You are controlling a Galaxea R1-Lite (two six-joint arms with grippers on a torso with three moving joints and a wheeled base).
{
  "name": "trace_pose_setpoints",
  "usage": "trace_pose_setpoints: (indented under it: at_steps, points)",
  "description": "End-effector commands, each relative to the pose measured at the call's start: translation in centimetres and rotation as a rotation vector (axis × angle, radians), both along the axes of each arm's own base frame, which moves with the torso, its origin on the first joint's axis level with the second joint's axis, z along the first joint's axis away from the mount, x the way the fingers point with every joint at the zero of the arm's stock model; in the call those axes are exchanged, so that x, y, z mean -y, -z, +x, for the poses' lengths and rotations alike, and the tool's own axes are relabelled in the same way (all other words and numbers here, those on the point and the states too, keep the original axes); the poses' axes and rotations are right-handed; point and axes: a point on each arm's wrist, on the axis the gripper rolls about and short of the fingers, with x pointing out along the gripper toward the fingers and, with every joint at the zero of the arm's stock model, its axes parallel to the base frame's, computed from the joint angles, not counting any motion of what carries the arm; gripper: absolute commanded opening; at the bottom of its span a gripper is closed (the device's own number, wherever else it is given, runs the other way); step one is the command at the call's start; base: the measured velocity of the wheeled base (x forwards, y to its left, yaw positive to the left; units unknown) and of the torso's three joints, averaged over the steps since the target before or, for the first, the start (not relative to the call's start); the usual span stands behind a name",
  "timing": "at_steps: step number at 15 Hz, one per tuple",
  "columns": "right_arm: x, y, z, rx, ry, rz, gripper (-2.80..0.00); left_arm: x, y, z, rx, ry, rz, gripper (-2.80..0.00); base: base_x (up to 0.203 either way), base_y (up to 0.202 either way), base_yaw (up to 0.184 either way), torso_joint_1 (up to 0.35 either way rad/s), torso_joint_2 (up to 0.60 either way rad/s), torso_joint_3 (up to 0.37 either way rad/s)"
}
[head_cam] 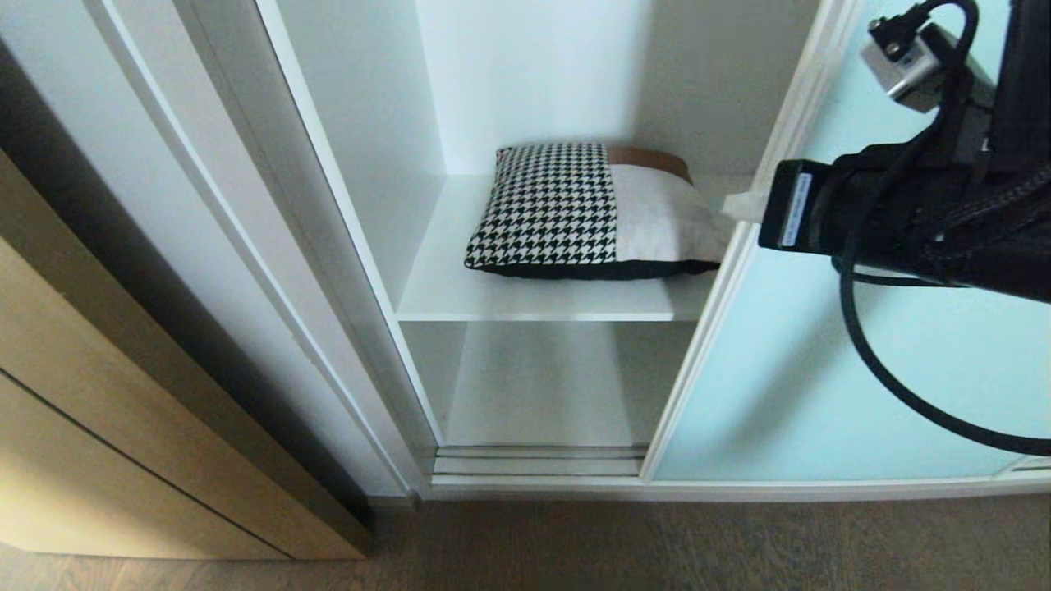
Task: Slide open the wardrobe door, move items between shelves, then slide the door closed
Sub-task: Close the door
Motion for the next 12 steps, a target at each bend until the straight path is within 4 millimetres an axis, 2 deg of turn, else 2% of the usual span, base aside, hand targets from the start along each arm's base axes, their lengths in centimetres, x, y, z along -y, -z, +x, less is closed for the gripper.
trace_pose_setpoints:
  at_steps: [1,4,6,9,12]
  points:
    - [2.3,-1.6,-1.8,0.055,0.037,0.037,-2.80,0.0,0.0,0.0,-0.002,0.001,0.000,-2.80,0.000,0.000,0.000,0.000,0.00,0.000]
    - [4.8,-2.0,-3.3,0.072,0.092,0.034,-2.80,0.0,0.0,0.0,-0.003,0.000,0.000,-2.80,0.000,0.000,0.000,0.000,0.00,0.000]
    - [5.7,-1.3,-3.4,0.048,0.118,0.020,-2.80,0.0,0.0,0.0,-0.002,0.001,0.000,-2.80,0.000,0.000,0.000,0.000,0.00,0.000]
    - [5.8,-0.4,-2.0,0.012,0.150,0.010,-2.80,0.0,0.0,0.0,-0.002,0.001,0.000,-2.80,0.000,0.000,0.000,0.000,0.00,0.000]
    - [5.8,0.9,0.3,-0.036,0.188,0.001,-2.80,0.0,0.0,0.0,-0.002,0.001,0.000,-2.80,0.000,0.000,0.000,0.000,0.00,0.000]
